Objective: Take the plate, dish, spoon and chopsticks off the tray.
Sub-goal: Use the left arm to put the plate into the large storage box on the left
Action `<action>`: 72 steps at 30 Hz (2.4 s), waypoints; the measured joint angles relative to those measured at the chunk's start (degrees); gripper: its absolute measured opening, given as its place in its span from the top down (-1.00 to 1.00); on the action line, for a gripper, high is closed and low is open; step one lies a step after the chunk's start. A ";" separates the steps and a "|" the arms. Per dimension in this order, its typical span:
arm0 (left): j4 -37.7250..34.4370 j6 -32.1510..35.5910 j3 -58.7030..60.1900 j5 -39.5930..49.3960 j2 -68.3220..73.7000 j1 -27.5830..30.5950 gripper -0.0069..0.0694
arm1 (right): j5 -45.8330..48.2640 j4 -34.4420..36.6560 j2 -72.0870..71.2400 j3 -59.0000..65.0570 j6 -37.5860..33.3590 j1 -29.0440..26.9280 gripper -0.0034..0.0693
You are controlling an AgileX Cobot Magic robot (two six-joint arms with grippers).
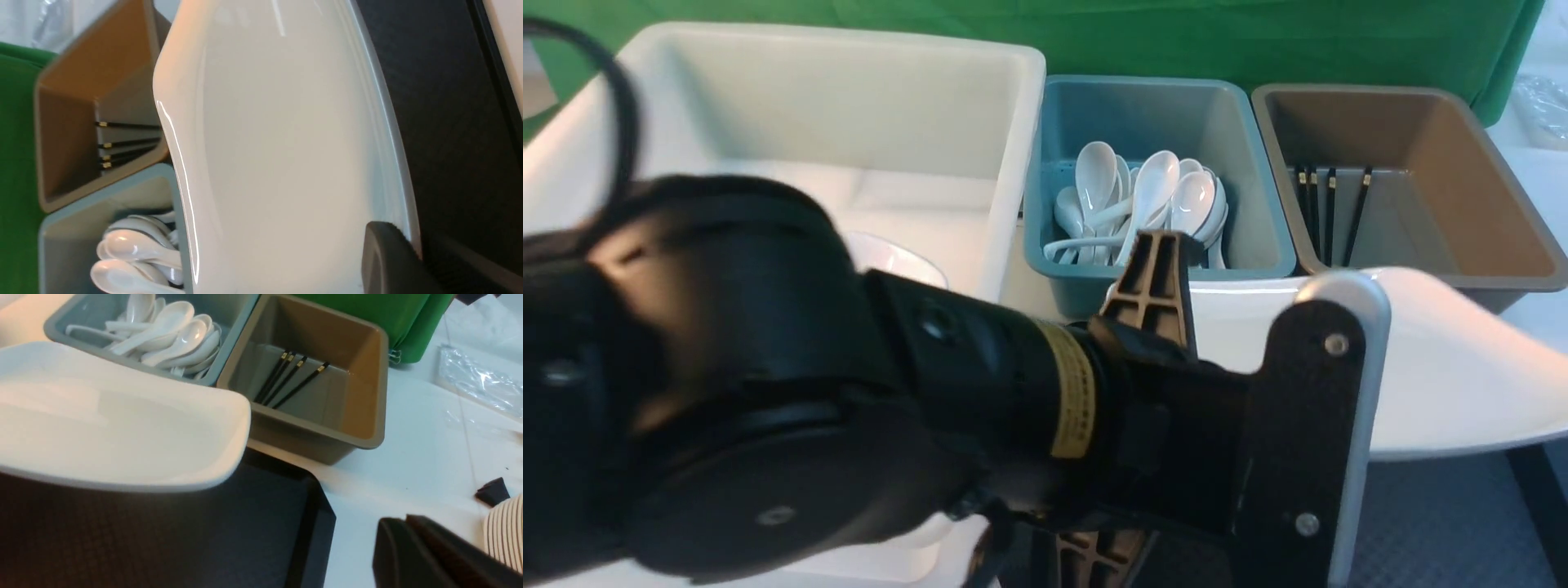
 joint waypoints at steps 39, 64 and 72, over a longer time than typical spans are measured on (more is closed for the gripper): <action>10.49 -27.95 -17.13 9.77 19.29 46.26 0.74 | -10.87 11.52 10.15 0.00 -4.50 0.00 0.83; 11.78 -29.25 -23.14 10.31 31.77 47.65 0.25 | -9.25 16.87 10.15 3.65 -5.65 0.00 0.84; 10.16 -29.25 -23.41 7.38 31.77 47.71 -0.26 | -9.18 18.31 10.15 3.65 -5.77 0.00 0.84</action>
